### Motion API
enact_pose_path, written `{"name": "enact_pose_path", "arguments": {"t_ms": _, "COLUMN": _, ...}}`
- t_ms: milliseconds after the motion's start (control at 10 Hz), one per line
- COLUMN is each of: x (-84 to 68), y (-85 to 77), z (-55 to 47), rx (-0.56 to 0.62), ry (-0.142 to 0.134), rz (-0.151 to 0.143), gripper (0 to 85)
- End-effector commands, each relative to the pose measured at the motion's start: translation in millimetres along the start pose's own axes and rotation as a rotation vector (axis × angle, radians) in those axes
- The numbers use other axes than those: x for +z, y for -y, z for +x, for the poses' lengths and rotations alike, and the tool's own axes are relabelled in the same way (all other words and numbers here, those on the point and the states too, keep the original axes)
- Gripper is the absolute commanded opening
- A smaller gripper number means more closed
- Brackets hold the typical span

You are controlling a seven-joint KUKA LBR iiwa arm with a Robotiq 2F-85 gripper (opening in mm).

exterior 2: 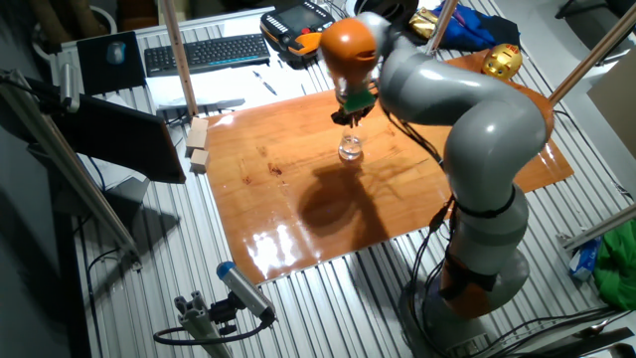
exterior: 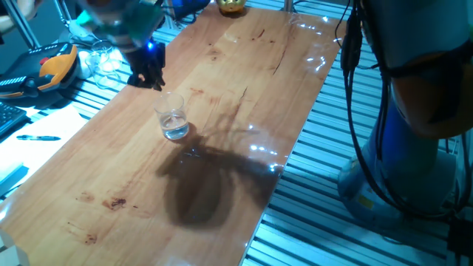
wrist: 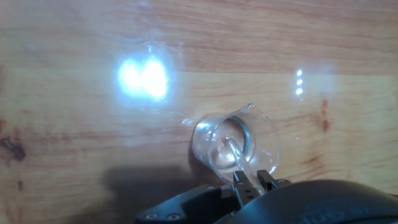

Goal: Stir the beaker with a glass rod

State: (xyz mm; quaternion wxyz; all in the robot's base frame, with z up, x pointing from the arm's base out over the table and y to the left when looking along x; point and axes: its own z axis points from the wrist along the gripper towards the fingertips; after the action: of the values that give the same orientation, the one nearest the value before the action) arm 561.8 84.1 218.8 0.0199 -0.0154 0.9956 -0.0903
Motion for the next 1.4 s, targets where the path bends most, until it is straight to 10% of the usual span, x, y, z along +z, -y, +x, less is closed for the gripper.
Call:
{"name": "enact_pose_path", "arguments": {"t_ms": 0, "x": 1.0, "y": 0.7, "z": 0.5, "rx": -0.005, "ry": 0.000, "rz": -0.005, "gripper": 0.0}}
{"name": "enact_pose_path", "arguments": {"t_ms": 700, "x": 11.4, "y": 6.3, "z": 3.0, "rx": -0.003, "ry": -0.002, "rz": -0.105, "gripper": 0.0}}
{"name": "enact_pose_path", "arguments": {"t_ms": 1300, "x": 10.1, "y": 16.3, "z": 2.1, "rx": 0.007, "ry": 0.003, "rz": -0.111, "gripper": 0.0}}
